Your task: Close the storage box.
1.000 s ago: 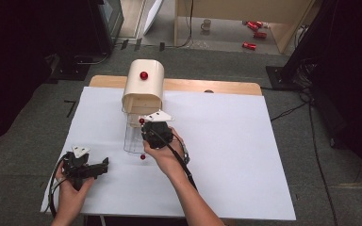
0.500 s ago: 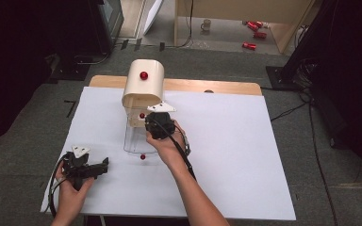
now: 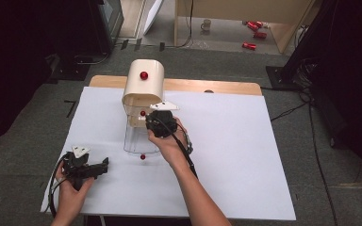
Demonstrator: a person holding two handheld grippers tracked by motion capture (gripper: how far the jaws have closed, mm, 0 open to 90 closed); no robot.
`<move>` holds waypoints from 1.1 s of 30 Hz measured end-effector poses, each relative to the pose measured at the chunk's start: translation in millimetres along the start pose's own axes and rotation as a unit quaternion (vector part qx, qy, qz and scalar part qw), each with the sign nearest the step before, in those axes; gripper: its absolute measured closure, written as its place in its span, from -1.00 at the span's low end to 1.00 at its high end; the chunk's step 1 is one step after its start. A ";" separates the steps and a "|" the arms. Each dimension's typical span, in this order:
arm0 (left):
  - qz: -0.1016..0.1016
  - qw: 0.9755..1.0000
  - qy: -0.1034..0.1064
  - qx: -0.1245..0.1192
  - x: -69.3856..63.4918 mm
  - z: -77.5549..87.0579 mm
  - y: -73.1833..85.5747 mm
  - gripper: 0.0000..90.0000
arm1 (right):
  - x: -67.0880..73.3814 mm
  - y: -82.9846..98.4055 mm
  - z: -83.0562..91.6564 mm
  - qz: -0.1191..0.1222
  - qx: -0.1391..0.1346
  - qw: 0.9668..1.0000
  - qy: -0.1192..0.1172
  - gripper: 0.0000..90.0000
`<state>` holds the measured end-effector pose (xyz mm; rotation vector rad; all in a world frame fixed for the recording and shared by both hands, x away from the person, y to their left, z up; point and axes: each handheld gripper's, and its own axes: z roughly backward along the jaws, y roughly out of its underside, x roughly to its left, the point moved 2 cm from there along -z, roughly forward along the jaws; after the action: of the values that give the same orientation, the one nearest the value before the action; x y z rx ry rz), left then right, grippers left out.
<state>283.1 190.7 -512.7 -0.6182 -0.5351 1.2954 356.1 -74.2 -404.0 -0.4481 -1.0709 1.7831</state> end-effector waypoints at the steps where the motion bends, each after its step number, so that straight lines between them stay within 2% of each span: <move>1: -0.001 1.000 0.000 0.001 0.1 0.2 0.0 -1.00 | 0.3 1.5 1.0 0.000 0.004 1.000 -0.006 0.33; 3: -0.001 1.000 0.000 0.001 0.1 0.2 0.1 -1.00 | 1.0 5.5 2.8 0.003 0.012 1.000 -0.018 -0.03; 7: -0.002 1.000 0.000 0.001 0.1 0.3 0.2 -1.00 | 4.5 17.5 4.3 0.013 0.039 0.999 -0.025 -0.78; 9: -0.002 1.000 0.000 0.000 0.1 0.2 0.2 -1.00 | 6.5 24.2 5.2 0.019 0.051 0.998 -0.017 -1.00; 13: -0.001 1.000 0.000 0.000 0.1 0.3 0.1 -1.00 | 9.9 35.6 9.9 0.021 0.049 0.999 -0.007 -1.00; 17: -0.001 1.000 0.000 0.001 0.1 0.3 0.1 -1.00 | 13.7 45.5 16.0 0.024 0.051 0.998 -0.009 -1.00; 24: -0.001 1.000 0.001 0.002 0.0 0.3 0.0 -1.00 | 16.1 59.1 24.1 0.015 0.048 0.999 0.002 -1.00; 27: 0.001 1.000 0.001 0.001 -0.2 0.2 0.1 -1.00 | 17.8 68.8 25.7 0.001 0.048 0.999 0.011 -1.00; 33: -0.001 1.000 0.001 0.002 0.0 0.2 0.1 -1.00 | 23.8 82.1 27.1 0.001 0.054 0.999 0.011 -1.00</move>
<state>282.8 190.7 -512.6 -0.6160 -0.5323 1.2942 281.1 -77.6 -453.0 -0.4022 -0.9550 1.8243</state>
